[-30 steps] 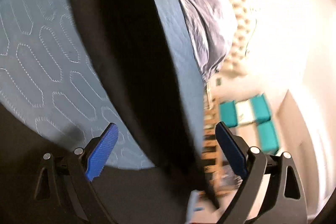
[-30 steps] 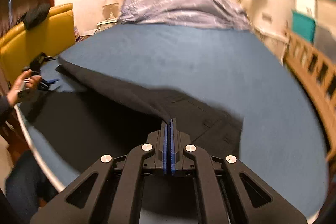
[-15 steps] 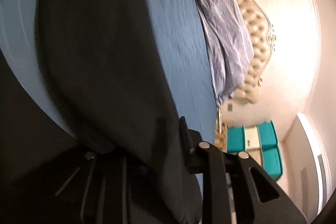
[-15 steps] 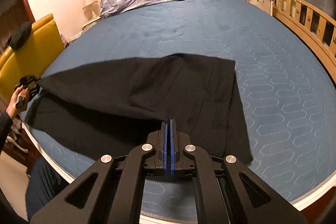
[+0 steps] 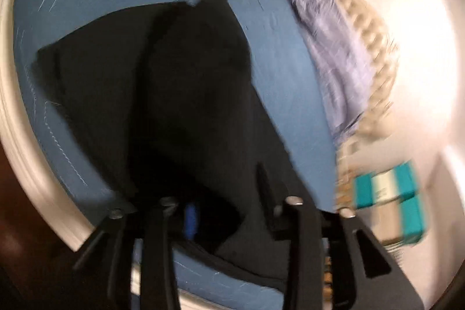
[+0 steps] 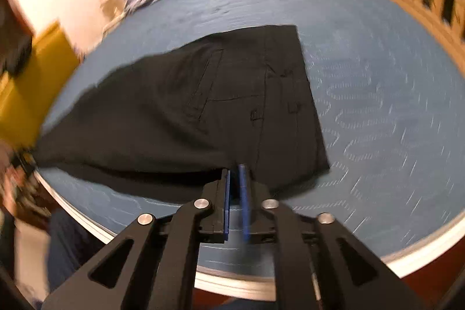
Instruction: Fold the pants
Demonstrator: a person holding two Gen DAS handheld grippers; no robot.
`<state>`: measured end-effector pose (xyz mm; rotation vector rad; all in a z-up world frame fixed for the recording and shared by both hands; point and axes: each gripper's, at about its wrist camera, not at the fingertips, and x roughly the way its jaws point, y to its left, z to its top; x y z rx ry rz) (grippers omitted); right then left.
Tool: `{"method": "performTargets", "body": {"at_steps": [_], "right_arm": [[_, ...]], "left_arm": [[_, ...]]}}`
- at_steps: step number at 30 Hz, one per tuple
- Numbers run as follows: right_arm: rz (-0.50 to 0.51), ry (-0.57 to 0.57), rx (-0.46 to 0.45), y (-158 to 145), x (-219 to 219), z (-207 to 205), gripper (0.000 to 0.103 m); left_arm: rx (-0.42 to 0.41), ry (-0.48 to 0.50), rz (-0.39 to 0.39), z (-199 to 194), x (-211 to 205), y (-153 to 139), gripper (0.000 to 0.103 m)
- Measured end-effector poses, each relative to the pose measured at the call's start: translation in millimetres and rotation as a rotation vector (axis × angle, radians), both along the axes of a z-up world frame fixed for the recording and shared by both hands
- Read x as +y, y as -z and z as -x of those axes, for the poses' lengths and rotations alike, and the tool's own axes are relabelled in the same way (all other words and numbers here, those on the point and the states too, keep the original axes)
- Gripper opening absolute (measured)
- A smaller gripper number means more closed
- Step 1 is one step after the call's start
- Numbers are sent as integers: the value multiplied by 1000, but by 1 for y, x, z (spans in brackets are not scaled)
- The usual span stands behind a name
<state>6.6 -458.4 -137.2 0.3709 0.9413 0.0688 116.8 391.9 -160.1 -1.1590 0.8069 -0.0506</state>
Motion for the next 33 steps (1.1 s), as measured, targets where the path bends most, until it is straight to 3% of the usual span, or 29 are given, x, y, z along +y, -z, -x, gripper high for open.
{"method": "performTargets", "body": {"at_steps": [1,3,5,6,8,11,14,19,21,24,27,31,32,33], "right_arm": [[-50,32,-5,-1,-2,3,23],[-210,108,-32,2,-11,11,54],[-376,184,-79,5,-18,21,80],[-425,227,-90,6,-20,25,81],[-533,284,-105,7,-23,25,81],[-658,386,-128,15,-33,31,81],[-634,411,-126,14,-36,27,81],[-624,459,-136,18,-42,24,68],[-613,478,-113,22,-42,22,58],[-604,493,-106,23,-42,23,58],[-589,497,-88,27,-42,21,58],[-557,474,-85,22,-39,16,59],[-538,465,-89,20,-39,15,54],[-503,462,-84,18,-38,13,29]], "left_arm": [[-17,-32,29,3,9,4,42],[-92,-69,132,5,29,9,45],[-113,-77,173,-2,39,12,51],[-101,-77,189,-6,40,16,51],[-94,-74,233,-12,39,21,50],[-168,-65,259,-11,43,13,50],[-209,-111,301,5,49,18,49],[-213,-100,300,4,56,18,22],[-207,-86,287,5,59,18,14],[-196,-107,290,7,66,21,14],[-157,-134,296,22,76,32,30],[-161,-151,316,21,85,39,30],[-164,-146,328,26,88,41,30],[-168,-147,330,28,89,40,28]]}}
